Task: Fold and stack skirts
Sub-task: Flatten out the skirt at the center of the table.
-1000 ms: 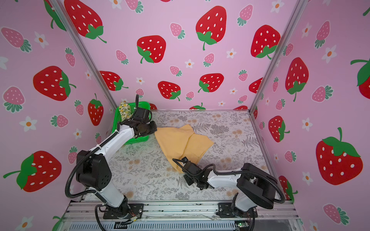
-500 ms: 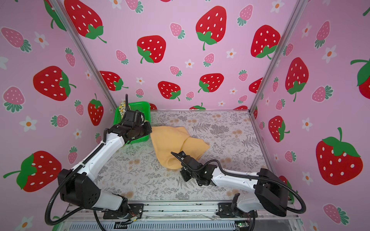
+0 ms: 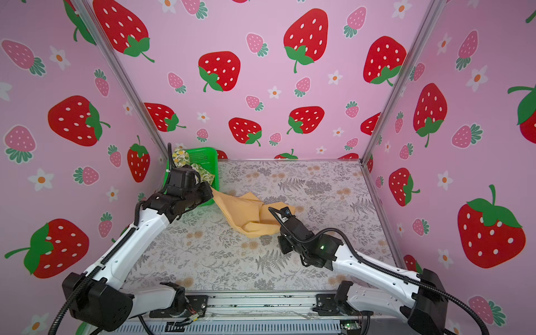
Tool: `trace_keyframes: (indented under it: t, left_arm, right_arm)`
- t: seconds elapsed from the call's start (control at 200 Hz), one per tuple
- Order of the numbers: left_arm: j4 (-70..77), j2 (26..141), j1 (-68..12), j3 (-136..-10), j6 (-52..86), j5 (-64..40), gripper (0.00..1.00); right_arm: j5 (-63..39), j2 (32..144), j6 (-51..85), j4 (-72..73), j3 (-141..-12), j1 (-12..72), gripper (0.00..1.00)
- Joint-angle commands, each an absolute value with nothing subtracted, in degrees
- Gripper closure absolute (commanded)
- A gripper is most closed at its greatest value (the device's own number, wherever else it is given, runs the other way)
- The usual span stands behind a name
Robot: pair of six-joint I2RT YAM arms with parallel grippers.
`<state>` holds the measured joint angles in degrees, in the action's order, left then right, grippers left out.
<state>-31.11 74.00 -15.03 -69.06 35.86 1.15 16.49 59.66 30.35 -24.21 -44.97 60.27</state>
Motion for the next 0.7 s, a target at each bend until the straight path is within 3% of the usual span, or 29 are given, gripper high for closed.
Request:
trace_keyframes:
  t: [0.0, 0.195, 0.515, 0.59, 0.695]
  left_arm:
    - [-29.42, 79.09, -15.27, -76.28, 36.51, -0.66, 1.00]
    - [-35.29, 94.47, -16.83, -98.79, 34.65, -2.85, 1.00]
    - [-55.76, 125.71, -19.44, -161.54, 34.52, -6.12, 1.00]
    - [-52.48, 124.12, -19.56, -161.97, 35.92, -7.04, 1.00]
    - [-40.61, 114.79, -19.55, -148.35, 36.41, -9.39, 1.00]
  right_arm:
    - [18.99, 58.21, 29.56, -27.25, -48.34, 55.38, 1.00]
    - [17.50, 61.33, 23.94, -25.12, -53.51, 44.69, 1.00]
    - [12.92, 69.67, 17.97, -23.20, -71.76, 28.08, 1.00]
    - [13.50, 71.00, 16.80, -24.19, -77.12, 26.60, 1.00]
    - [14.06, 72.25, 14.61, -25.42, -84.11, 26.53, 1.00]
